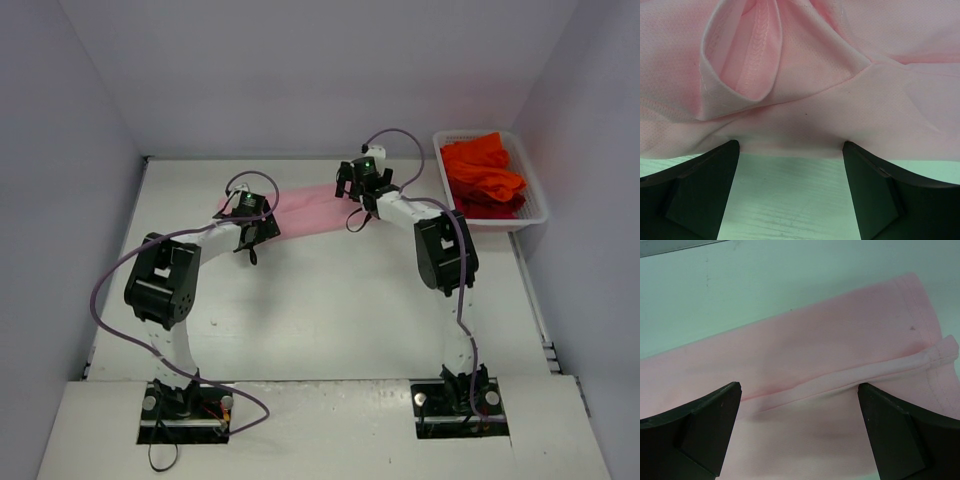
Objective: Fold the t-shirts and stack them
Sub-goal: Fold the tshirt
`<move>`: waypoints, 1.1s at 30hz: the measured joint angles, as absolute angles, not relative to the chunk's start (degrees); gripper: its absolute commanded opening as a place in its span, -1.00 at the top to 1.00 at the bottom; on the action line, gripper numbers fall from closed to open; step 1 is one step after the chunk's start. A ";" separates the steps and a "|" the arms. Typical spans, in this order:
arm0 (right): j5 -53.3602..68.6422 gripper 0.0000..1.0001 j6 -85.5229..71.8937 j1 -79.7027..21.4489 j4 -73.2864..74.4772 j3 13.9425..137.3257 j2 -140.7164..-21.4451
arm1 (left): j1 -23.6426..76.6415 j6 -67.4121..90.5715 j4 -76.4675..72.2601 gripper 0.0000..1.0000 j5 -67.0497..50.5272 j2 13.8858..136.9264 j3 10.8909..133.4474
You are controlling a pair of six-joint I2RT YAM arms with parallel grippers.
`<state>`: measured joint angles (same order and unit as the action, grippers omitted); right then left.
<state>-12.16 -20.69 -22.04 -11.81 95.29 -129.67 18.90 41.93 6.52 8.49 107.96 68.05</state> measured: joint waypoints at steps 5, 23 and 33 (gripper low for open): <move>-12.16 -1.00 -20.10 -21.85 -11.79 96.64 -131.59 | 18.85 41.54 6.20 -0.63 8.64 107.98 67.96; -12.16 -1.00 -19.51 -21.28 -13.30 93.45 -131.72 | 18.57 40.71 6.13 -0.63 8.69 108.01 67.92; -12.21 -1.00 -19.40 -21.28 -14.92 92.05 -131.35 | 18.13 40.23 8.05 -0.63 8.93 107.44 68.27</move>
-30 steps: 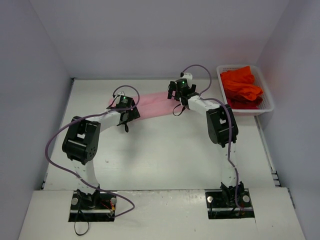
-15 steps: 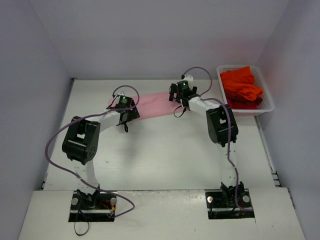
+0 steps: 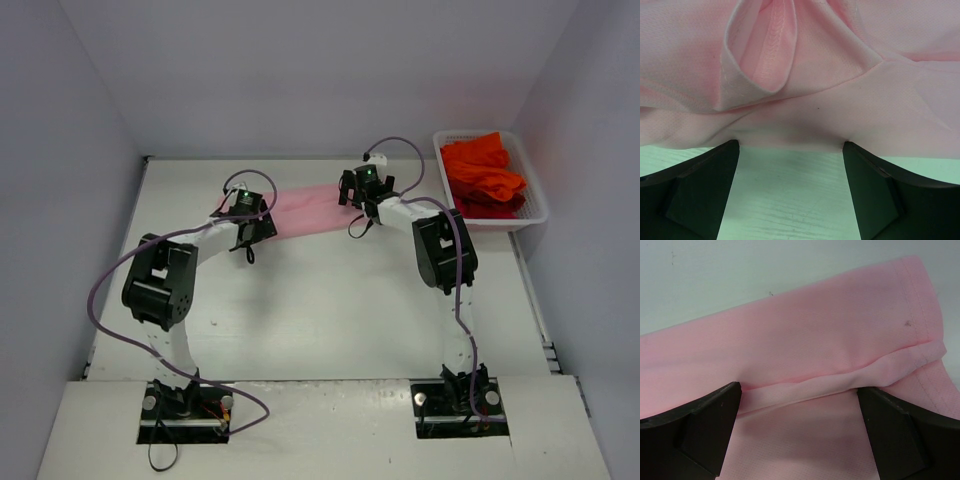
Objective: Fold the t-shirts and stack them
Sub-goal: Fold the tshirt
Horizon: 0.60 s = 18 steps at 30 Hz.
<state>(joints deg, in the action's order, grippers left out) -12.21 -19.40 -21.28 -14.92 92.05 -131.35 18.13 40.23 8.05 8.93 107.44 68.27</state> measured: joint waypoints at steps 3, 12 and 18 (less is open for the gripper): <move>-12.21 -1.00 -19.38 -21.28 -15.31 91.79 -131.26 | 17.98 39.57 9.45 -0.63 9.17 106.67 69.06; -12.19 -1.00 -19.38 -21.06 -16.23 90.43 -130.61 | 17.67 38.41 10.50 -0.63 9.98 104.88 72.66; -12.21 -1.00 -19.38 -20.97 -16.73 89.86 -130.39 | 16.91 37.69 10.68 -0.63 10.50 104.88 72.75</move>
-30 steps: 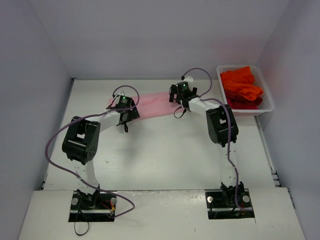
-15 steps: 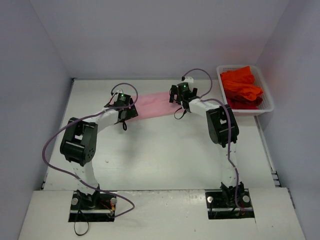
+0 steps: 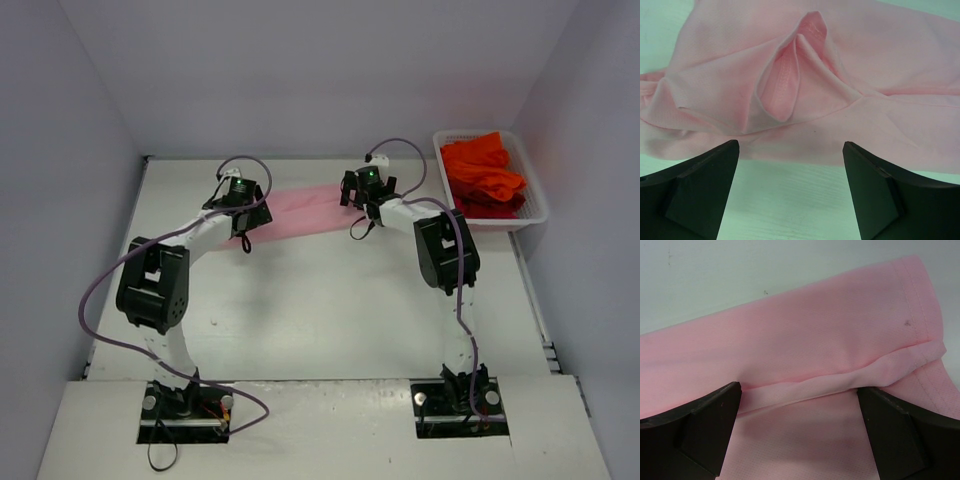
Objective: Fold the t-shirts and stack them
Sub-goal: Fold the tshirt
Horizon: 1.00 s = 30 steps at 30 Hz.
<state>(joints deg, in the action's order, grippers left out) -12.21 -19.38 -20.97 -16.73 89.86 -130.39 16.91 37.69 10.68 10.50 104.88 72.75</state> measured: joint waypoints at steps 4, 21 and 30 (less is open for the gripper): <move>-12.21 -1.00 -19.35 -20.97 -17.04 89.21 -130.04 | 15.68 37.41 10.59 -0.63 10.63 105.14 72.79; -12.23 -1.00 -19.35 -20.97 -20.21 86.80 -129.40 | 14.11 35.70 9.23 -0.63 11.00 113.16 76.71; -12.25 -1.00 -19.35 -20.97 -20.47 86.67 -129.36 | 14.11 34.68 9.15 -0.63 11.97 113.30 78.63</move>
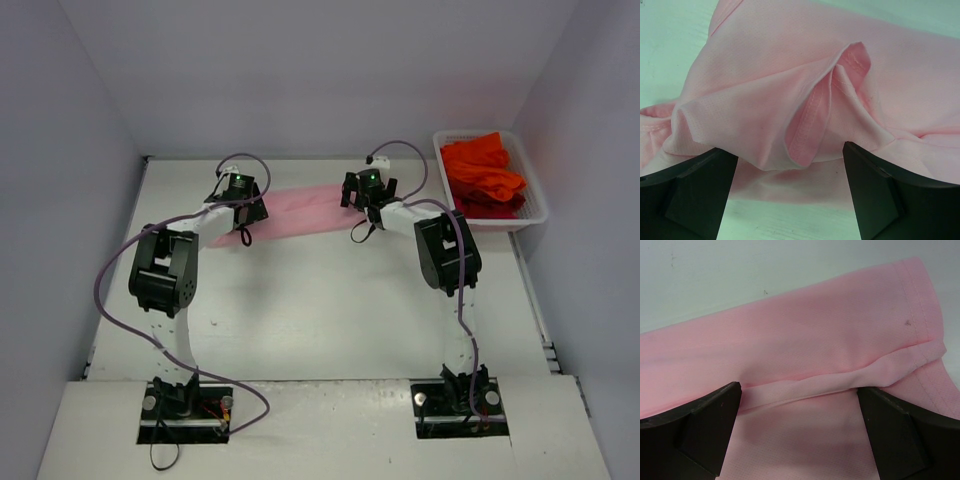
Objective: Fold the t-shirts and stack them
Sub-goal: Fold the tshirt
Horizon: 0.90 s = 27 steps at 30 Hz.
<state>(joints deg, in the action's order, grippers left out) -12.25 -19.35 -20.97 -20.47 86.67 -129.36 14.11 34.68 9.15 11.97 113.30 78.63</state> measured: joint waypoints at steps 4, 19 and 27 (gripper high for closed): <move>-12.25 -1.00 -19.35 -20.97 -20.51 86.63 -129.36 | 14.11 34.46 9.17 -0.63 12.19 113.30 78.63; -12.23 -1.00 -19.35 -20.97 -21.02 86.26 -129.21 | 12.93 32.97 10.17 -0.63 13.34 113.30 81.73; -12.21 -1.00 -19.33 -20.97 -21.52 85.76 -129.05 | 10.74 32.86 10.22 -0.63 13.39 113.34 82.00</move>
<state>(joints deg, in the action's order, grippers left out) -12.21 -19.33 -20.97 -21.52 85.76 -129.05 10.74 32.86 10.22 13.39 113.34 82.00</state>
